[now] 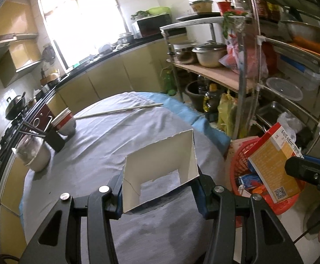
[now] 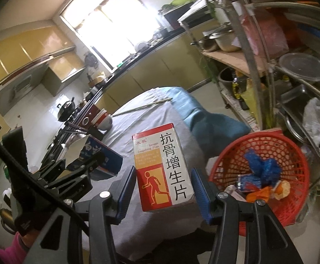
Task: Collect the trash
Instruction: 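Carry the blue box and orange box over the red basket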
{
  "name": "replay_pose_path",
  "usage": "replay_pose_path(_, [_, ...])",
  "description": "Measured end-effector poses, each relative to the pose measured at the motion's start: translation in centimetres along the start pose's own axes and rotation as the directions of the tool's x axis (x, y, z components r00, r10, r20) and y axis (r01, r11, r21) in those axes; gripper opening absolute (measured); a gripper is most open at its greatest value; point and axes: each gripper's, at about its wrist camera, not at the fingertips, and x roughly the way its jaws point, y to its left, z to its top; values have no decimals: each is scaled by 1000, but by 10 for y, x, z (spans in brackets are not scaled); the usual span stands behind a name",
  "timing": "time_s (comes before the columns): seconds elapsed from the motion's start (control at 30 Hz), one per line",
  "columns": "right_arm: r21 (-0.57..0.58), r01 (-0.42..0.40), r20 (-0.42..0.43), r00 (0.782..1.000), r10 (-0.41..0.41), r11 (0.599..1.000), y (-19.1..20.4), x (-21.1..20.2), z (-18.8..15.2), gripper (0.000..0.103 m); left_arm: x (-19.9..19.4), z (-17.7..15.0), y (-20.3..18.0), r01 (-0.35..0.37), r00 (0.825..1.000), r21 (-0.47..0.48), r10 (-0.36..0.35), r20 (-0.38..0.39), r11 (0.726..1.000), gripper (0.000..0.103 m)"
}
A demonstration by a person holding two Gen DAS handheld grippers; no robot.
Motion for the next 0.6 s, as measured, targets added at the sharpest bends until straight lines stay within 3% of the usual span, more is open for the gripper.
replay_pose_path(0.6, [102,90,31,995,-94,991,-56,-27,1,55,19,16,-69,116,993,90,-114,-28,989,52])
